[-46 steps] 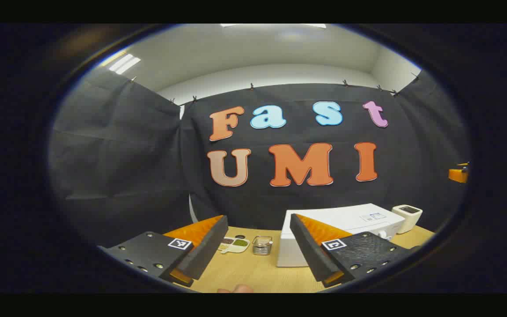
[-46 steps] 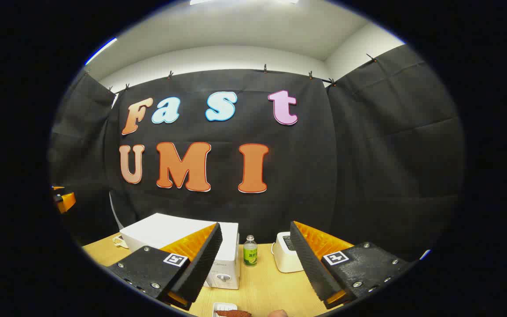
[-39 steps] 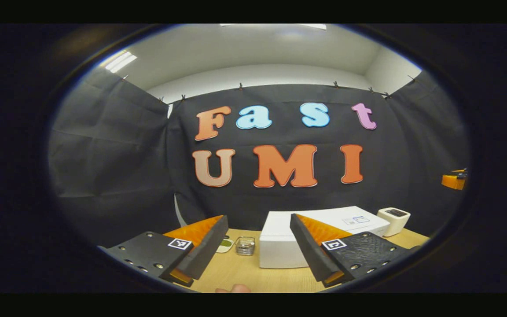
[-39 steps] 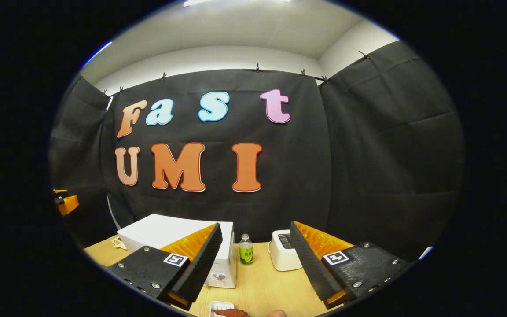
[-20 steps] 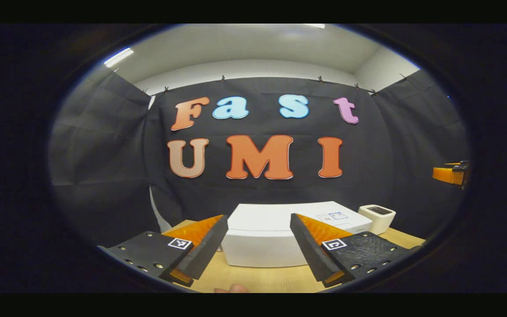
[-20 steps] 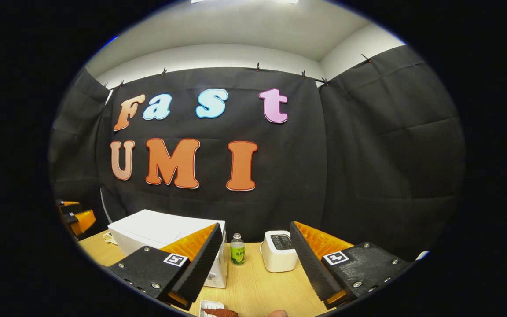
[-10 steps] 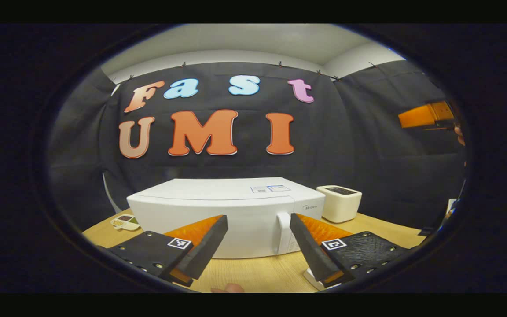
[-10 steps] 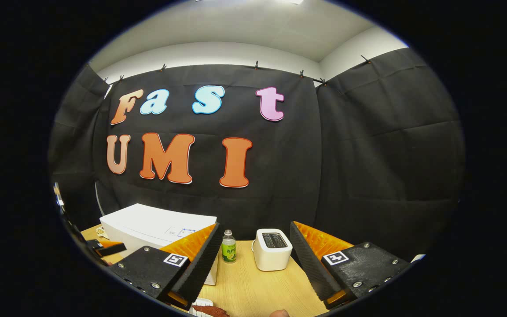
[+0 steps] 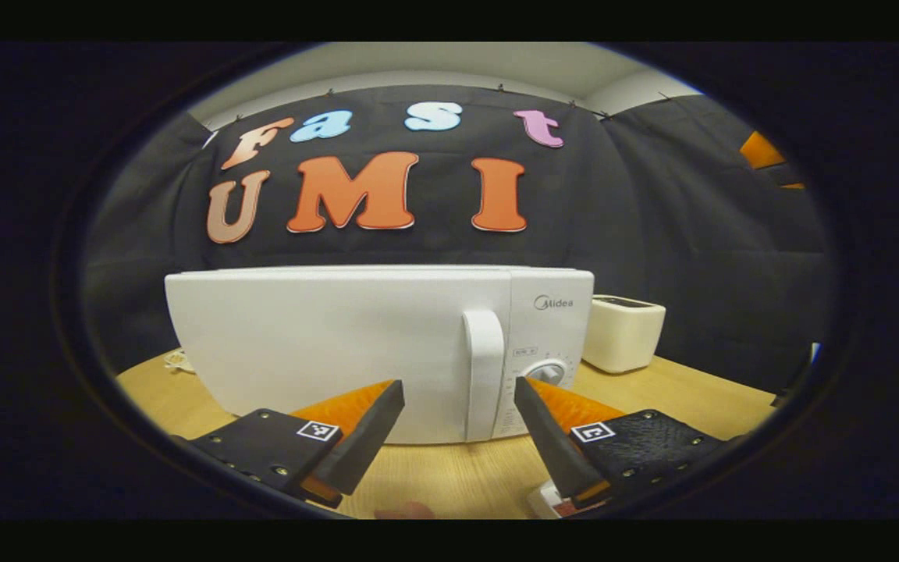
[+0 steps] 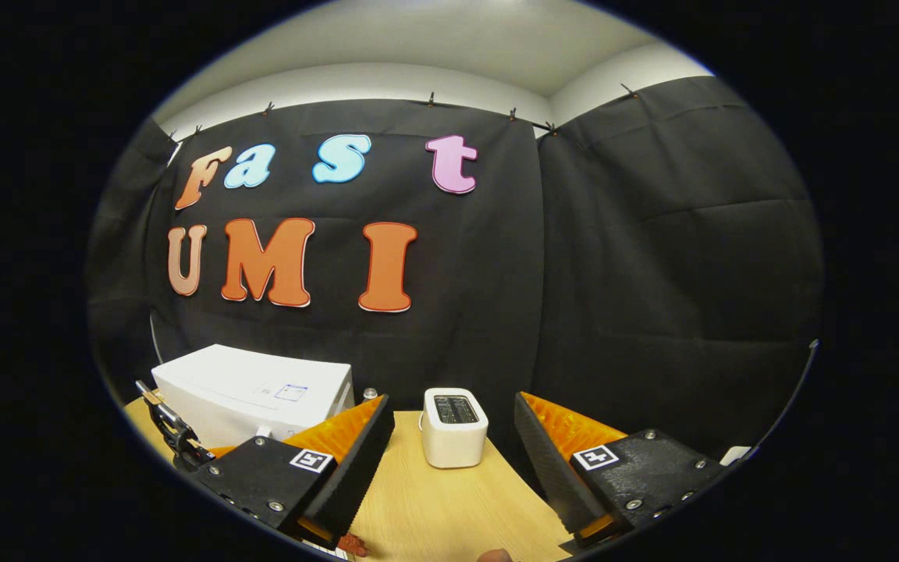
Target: Open the microwave oven with the left hand, put the food in, and close the microwave oven.
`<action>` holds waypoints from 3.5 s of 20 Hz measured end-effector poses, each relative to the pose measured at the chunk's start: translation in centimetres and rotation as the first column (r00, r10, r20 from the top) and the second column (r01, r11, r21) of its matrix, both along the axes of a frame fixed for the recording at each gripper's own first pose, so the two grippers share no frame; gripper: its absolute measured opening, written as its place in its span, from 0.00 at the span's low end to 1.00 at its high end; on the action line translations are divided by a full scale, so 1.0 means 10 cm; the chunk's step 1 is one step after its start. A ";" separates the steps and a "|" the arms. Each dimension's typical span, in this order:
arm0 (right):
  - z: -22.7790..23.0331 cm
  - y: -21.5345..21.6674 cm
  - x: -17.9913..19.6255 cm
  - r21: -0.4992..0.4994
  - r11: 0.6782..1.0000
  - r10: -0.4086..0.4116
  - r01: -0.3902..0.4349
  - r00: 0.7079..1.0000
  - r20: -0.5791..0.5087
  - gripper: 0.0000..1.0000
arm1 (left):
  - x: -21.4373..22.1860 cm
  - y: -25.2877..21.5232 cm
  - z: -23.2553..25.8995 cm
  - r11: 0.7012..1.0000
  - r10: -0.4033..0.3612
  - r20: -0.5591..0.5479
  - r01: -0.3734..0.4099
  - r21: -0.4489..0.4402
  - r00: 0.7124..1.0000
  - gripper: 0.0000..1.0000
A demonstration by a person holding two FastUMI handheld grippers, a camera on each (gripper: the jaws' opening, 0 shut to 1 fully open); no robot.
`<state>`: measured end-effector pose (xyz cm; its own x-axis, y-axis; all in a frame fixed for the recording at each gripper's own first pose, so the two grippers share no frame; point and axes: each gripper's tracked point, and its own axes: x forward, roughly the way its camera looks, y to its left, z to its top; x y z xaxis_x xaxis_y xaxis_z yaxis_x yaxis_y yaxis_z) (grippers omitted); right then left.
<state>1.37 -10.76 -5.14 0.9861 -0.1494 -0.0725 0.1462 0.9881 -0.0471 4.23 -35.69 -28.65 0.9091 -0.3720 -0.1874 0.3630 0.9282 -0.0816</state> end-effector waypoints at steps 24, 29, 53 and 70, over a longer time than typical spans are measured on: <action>-0.26 -0.16 0.04 0.008 1.000 -0.019 0.019 1.000 -0.025 0.96 | 0.06 -0.21 -0.14 0.997 -0.071 -0.007 0.070 -0.040 0.997 0.16; -0.34 -0.18 -0.01 0.020 1.000 -0.017 0.018 0.999 -0.034 0.96 | -0.08 -0.15 -0.14 0.994 -0.090 -0.023 0.088 -0.064 0.996 0.09; -0.42 0.61 -0.20 0.030 0.993 0.115 -0.114 0.993 -0.039 0.96 | -1.70 1.38 0.04 0.961 -0.268 -0.051 0.264 -0.078 0.962 0.07; -0.69 1.37 -0.41 0.090 0.970 0.232 -0.227 0.971 -0.053 0.96 | -2.26 3.51 0.16 0.988 0.154 -0.062 -0.154 0.005 0.986 0.07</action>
